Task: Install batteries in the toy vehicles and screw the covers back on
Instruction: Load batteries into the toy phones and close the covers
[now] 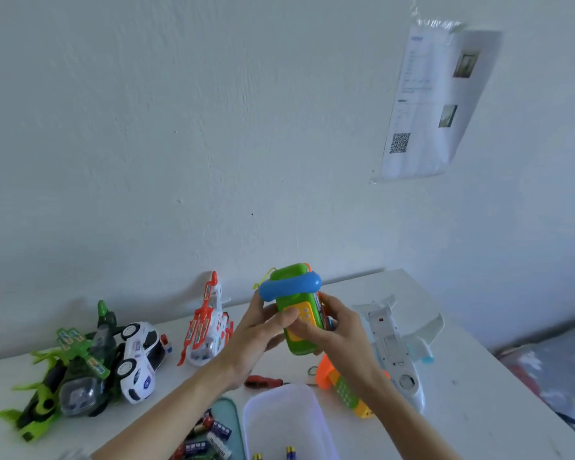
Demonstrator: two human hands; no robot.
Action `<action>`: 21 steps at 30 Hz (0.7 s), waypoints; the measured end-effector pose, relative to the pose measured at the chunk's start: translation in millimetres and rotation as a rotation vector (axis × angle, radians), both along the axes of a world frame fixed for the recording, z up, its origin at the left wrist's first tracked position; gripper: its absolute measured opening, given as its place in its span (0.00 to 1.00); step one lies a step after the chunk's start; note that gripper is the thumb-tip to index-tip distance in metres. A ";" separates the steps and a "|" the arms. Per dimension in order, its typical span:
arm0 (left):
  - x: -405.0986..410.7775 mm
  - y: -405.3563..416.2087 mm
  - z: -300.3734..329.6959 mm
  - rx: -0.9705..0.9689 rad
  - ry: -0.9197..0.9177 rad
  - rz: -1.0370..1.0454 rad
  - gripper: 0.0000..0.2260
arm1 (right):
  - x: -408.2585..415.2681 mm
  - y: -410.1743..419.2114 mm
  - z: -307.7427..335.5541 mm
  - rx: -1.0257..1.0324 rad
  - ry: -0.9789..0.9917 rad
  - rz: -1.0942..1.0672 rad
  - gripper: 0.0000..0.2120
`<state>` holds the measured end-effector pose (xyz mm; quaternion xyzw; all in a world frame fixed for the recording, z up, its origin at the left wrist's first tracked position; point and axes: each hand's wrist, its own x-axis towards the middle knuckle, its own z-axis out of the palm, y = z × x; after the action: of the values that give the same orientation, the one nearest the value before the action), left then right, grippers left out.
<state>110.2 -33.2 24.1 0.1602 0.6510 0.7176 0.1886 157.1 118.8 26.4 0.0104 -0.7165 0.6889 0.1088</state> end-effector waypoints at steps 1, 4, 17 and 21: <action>-6.8 8.4 -3.4 0.001 -0.026 0.016 0.28 | -3.7 3.3 -2.2 -0.038 -0.052 -0.025 0.18; -28.0 34.1 -11.9 -0.042 -0.088 0.017 0.26 | -19.2 23.1 -14.7 -0.079 -0.198 -0.090 0.18; -102.1 104.6 -61.7 -0.217 -0.302 0.063 0.17 | -91.5 83.3 -49.2 -0.027 -0.523 -0.126 0.19; -111.1 112.7 -70.0 -0.210 -0.368 0.090 0.17 | -104.1 103.0 -53.1 0.151 -0.615 0.004 0.32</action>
<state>-0.9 79.5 -46.0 -0.0230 0.6832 0.6708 0.2876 53.0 221.7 -26.7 -0.1890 -0.7648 0.6050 -0.1153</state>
